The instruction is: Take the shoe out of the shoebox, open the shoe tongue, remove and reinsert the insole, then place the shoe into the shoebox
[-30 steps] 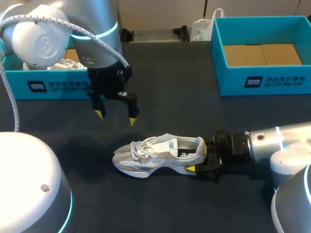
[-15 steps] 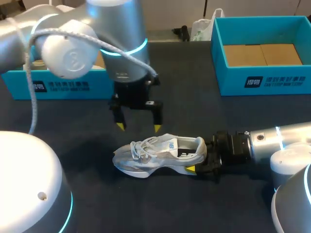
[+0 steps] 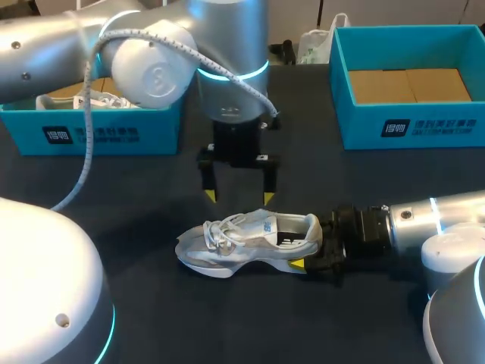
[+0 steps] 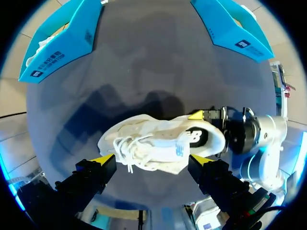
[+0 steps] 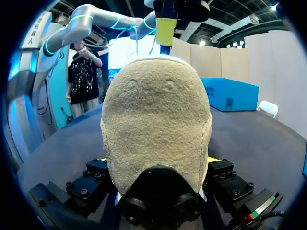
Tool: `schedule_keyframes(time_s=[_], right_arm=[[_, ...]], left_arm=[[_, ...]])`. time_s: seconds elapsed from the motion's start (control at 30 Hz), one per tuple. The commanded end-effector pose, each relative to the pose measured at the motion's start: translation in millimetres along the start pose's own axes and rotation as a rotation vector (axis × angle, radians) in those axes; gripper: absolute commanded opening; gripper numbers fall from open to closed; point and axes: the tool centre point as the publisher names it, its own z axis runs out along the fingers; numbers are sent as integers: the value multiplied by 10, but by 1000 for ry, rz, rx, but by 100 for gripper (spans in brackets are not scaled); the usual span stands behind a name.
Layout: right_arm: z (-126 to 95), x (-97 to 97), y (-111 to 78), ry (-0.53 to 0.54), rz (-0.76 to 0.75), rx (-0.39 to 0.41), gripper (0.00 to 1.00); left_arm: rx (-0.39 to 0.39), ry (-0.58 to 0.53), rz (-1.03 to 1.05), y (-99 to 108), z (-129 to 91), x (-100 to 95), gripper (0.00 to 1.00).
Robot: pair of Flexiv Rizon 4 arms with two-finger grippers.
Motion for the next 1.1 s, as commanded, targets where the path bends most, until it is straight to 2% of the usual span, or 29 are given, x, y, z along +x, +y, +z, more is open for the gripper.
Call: schedule_keyframes(time_s=[0.03, 0.6, 0.8, 1.1], right_arm=[[24, 1, 5, 0, 1, 7, 0], [24, 1, 5, 0, 1, 7, 0], [24, 1, 5, 0, 1, 7, 0], [24, 1, 5, 0, 1, 7, 0]], left_arm=[[-15, -20, -21, 38, 67, 116, 100], [-6, -150, -81, 7, 437, 429, 100], [-5, -191, -94, 20, 542, 452, 100], [13, -253, -102, 102, 626, 374, 100]])
